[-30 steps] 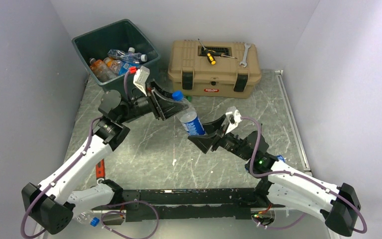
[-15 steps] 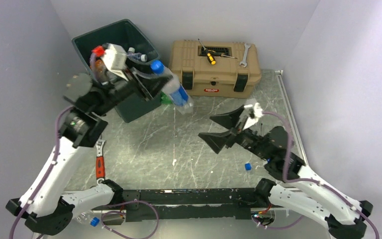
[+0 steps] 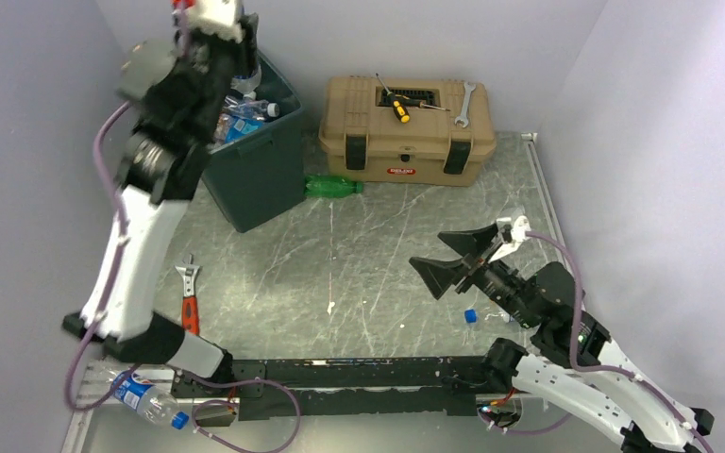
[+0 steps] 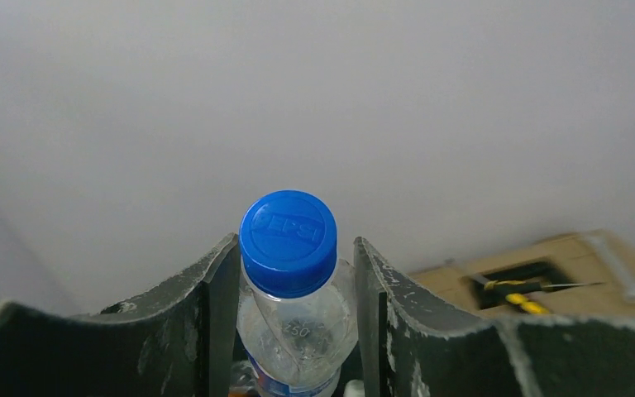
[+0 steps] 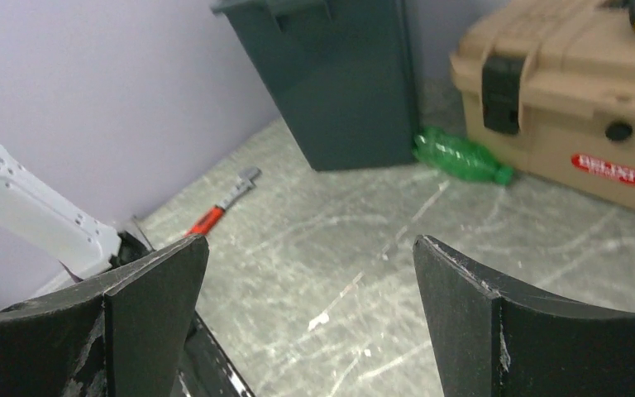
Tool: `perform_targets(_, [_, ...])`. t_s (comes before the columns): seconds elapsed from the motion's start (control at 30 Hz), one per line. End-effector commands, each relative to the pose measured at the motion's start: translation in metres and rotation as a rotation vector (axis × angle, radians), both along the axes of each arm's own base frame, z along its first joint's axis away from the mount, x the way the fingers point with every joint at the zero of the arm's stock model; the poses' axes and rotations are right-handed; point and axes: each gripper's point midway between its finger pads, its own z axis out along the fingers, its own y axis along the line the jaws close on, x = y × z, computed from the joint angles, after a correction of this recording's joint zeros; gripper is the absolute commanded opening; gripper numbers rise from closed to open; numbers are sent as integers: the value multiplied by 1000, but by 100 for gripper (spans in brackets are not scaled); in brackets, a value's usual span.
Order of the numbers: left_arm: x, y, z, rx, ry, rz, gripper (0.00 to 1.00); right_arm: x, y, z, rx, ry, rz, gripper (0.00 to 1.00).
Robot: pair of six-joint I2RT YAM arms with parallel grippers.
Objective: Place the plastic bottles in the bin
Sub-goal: Place the plastic bottle in the trash bin.
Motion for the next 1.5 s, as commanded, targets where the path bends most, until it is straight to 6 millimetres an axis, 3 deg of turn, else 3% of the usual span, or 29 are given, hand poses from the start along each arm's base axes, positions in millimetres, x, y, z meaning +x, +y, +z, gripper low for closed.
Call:
perform_targets(0.0, [85, 47, -49, 14, 158, 260, 0, 10, -1, -21, -33, 71, -53, 100])
perform_targets(0.07, [114, 79, -60, -43, 172, 346, 0, 9, 2, -27, -37, 88, -41, 100])
perform_targets(0.2, [155, 110, -96, -79, 218, 445, 0, 7, 8, -46, -55, 122, -15, 100])
perform_targets(0.37, [191, 122, -154, -36, 294, 509, 0, 12, 5, -64, -77, 137, -46, 100])
perform_targets(0.5, [193, 118, -171, -33, 317, 486, 0, 13, 4, -66, -63, 132, -55, 100])
perform_targets(0.53, [192, 116, -172, -30, 323, 474, 4, 13, 5, -67, -65, 133, -54, 100])
perform_targets(0.67, [185, 112, -163, -36, 341, 443, 69, 15, 6, -69, -80, 141, -55, 100])
perform_targets(0.73, [180, 111, -157, -28, 332, 432, 77, 15, 7, -68, -84, 140, -52, 100])
perform_targets(0.77, [177, 111, -156, -17, 329, 427, 75, 15, 7, -67, -84, 140, -51, 100])
perform_targets(0.83, [176, 110, -160, 12, 340, 421, 62, 14, 6, -67, -83, 139, -53, 100])
perform_targets(1.03, [183, 117, -201, 78, 436, 467, 0, 15, 4, -69, -78, 144, -63, 100])
perform_targets(1.13, [177, 138, -198, 57, 406, 579, 0, 14, 4, -68, -80, 147, -62, 100])
perform_targets(1.27, [158, 145, -153, 4, 259, 597, 0, 15, 4, -70, -79, 148, -65, 100])
perform_targets(1.4, [133, 140, -109, -49, 130, 541, 0, 16, 6, -71, -79, 149, -63, 100])
perform_targets(1.47, [131, 140, -108, -10, 120, 543, 0, 16, 6, -72, -82, 149, -62, 100])
